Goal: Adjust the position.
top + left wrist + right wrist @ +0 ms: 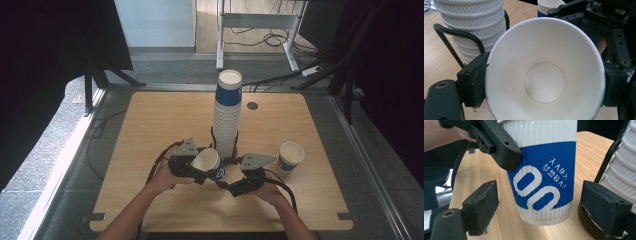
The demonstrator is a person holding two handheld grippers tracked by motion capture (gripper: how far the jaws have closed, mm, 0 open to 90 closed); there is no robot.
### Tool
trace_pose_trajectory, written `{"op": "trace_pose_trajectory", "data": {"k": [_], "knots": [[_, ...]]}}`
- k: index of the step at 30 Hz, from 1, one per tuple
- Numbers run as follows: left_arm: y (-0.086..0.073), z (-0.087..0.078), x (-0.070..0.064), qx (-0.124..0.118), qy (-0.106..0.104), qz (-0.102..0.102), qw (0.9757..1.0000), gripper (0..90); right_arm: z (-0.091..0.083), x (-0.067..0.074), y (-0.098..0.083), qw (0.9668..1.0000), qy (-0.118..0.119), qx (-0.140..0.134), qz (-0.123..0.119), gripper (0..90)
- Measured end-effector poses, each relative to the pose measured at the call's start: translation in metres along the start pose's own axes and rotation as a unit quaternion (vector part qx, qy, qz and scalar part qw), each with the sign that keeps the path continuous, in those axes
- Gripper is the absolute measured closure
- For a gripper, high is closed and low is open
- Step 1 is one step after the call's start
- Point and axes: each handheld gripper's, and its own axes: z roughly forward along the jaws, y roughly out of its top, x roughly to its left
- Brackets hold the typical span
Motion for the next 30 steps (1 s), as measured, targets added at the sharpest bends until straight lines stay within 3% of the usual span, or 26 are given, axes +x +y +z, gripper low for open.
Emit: {"op": "trace_pose_trajectory", "data": {"k": [19,30], "knots": [[0.017,0.006,-0.008,0.052,0.015,0.048,0.9974,15.0,0.004,0.002,0.002,0.9999,-0.009,0.005,-0.013,15.5],[0.024,0.015,-0.013,0.093,0.01,0.074,0.9928,15.0,0.015,0.005,0.002,0.9995,-0.011,0.016,-0.024,15.0]]}}
